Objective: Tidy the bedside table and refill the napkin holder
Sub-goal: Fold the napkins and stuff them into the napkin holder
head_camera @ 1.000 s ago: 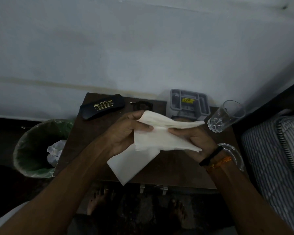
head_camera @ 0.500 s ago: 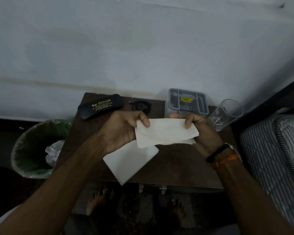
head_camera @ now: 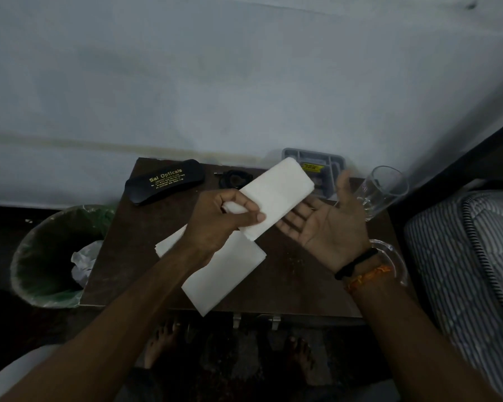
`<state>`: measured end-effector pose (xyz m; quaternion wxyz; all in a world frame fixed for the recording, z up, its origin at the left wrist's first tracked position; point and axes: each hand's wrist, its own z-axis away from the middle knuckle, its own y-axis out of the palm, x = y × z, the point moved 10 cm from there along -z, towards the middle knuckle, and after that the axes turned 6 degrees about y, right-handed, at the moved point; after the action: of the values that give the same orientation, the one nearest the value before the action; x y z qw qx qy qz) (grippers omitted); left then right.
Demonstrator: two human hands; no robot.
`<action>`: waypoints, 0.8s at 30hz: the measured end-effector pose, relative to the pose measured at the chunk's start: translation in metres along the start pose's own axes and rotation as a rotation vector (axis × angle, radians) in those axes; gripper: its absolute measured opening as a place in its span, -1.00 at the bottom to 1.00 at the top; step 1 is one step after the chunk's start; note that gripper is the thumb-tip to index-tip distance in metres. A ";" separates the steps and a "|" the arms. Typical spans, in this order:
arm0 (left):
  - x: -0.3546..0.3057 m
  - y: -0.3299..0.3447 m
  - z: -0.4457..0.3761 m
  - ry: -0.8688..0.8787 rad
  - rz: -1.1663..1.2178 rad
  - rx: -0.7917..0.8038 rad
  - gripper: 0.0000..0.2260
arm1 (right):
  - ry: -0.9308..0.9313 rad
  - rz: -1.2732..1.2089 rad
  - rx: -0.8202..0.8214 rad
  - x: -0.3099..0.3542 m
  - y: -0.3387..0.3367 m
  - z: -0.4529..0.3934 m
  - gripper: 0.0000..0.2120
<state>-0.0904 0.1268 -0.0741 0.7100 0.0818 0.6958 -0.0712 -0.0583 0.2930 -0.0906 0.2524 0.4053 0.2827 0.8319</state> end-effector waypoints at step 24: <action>0.038 0.054 0.021 -0.366 0.081 0.386 -0.59 | -0.472 0.514 -0.309 0.051 -0.015 0.014 -0.53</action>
<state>-0.0571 0.1751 -0.1106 0.7974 0.2294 0.5257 -0.1877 -0.0714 0.3404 -0.0668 0.1518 0.6006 -0.0231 0.7846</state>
